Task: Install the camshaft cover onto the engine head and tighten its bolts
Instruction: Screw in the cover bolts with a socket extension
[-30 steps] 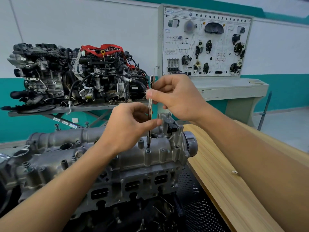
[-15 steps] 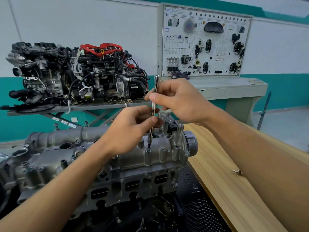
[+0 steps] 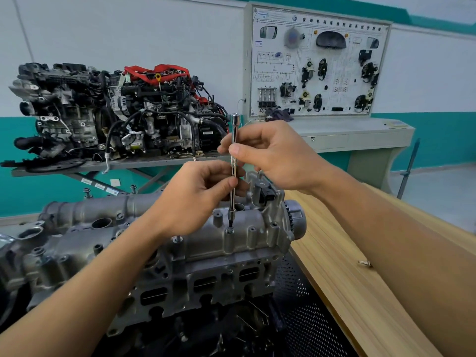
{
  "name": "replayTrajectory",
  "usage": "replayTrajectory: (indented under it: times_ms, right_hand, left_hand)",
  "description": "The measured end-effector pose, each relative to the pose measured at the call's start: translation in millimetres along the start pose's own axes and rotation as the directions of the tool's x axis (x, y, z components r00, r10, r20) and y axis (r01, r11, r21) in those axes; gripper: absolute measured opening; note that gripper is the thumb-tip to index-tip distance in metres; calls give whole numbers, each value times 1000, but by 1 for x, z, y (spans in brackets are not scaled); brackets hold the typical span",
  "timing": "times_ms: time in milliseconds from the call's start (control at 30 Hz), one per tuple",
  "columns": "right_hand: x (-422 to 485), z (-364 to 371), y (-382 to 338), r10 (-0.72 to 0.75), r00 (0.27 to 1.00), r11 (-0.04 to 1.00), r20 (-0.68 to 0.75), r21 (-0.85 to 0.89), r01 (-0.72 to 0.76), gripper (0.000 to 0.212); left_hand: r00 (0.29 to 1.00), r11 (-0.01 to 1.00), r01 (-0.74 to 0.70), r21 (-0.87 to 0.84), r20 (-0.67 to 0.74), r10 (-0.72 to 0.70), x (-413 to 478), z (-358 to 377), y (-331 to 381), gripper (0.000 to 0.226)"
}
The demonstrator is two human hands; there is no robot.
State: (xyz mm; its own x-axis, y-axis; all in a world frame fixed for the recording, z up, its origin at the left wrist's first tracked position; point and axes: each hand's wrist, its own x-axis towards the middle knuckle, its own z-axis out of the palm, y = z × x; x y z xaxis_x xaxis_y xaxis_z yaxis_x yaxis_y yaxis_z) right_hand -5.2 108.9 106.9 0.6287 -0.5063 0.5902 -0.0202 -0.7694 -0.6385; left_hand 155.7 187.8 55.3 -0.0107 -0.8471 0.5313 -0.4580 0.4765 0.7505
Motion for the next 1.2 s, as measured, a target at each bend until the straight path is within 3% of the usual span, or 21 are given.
replayTrajectory:
  times_ms: [100,267,400,567,700,900,1000,1200]
  right_hand:
    - [2,2,1,-6,999,998,-34,-55,4,11]
    - [5,10,4,9,981,1000,-192,-20,-13,30]
    - [3,9,2,41,989,999,-142,34,-36,25]
    - [1,0,-1,29,1000,999,-9,35,-28,15]
    - [3,4,2,38,996,998,-76,43,-35,8]
    - [5,8,6,6,986,1000,-166,4,-5,11]
    - [5,8,5,-2,988,1000,-155,22,5,6]
    - [1,4,7,35,999,999,-25,-27,-36,8]
  left_hand:
    - [1000,998,15,62,-27,-13,4,2,3,14]
    - [965,992,9,129,-260,25,0,7,6,28]
    - [978,993,10,122,-209,16,0,4,0,5]
    - [996,997,9,79,-92,-2,-3,2,-2,28]
    - [983,995,16,97,-181,2,-2,6,0,9]
    - [943,994,25,110,-333,13,-4,9,-2,17]
    - [959,995,12,94,-284,15,-5,10,-4,7]
    - [998,998,15,67,-61,-11,-6,5,-1,21]
